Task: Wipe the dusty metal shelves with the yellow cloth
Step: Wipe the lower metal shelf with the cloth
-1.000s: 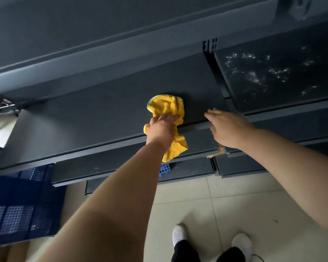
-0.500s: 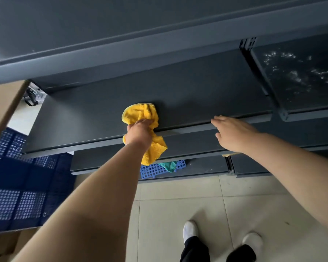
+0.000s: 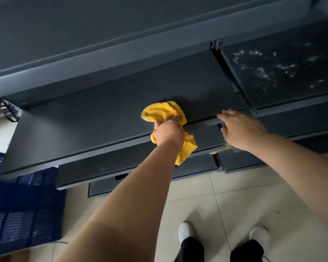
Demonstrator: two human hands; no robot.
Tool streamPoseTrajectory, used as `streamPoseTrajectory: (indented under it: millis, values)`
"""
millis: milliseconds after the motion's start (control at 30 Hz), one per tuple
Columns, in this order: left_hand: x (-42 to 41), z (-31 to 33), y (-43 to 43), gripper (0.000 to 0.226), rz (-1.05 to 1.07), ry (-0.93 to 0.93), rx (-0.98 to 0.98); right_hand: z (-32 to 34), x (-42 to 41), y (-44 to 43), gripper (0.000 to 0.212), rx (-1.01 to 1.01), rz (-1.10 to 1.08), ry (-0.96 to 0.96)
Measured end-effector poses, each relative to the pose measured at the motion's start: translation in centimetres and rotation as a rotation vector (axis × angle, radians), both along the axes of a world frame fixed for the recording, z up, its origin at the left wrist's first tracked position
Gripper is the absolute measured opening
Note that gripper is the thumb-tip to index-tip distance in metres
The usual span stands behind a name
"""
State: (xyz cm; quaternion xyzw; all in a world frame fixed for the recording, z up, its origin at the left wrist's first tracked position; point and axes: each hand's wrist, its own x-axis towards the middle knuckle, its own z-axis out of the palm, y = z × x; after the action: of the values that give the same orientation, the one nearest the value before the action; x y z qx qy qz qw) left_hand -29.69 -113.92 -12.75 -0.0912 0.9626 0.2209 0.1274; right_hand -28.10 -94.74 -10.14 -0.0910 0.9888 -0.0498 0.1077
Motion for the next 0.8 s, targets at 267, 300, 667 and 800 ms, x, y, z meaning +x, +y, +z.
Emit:
streamPoseTrajectory:
  millis: [267, 300, 667, 800]
  values:
    - [-1.6, 1.2, 11.4, 0.061, -0.1, -0.018, -0.004, 0.9, -0.6, 10.7, 0.049, 0.074, -0.099, 0.029]
    - [-2.0, 1.3, 12.2, 0.061, -0.088, -0.02, -0.012, 1.0, -0.7, 12.0, 0.049, 0.084, -0.106, 0.022]
    - [-5.1, 5.8, 19.3, 0.038, -0.218, -0.153, 0.123, 2.2, -1.2, 20.2, 0.051, 0.041, -0.068, 0.011]
    - [-6.8, 7.0, 20.9, 0.057, -0.255, -0.035, 0.079, 2.4, -1.5, 21.7, 0.05, -0.007, -0.052, 0.032]
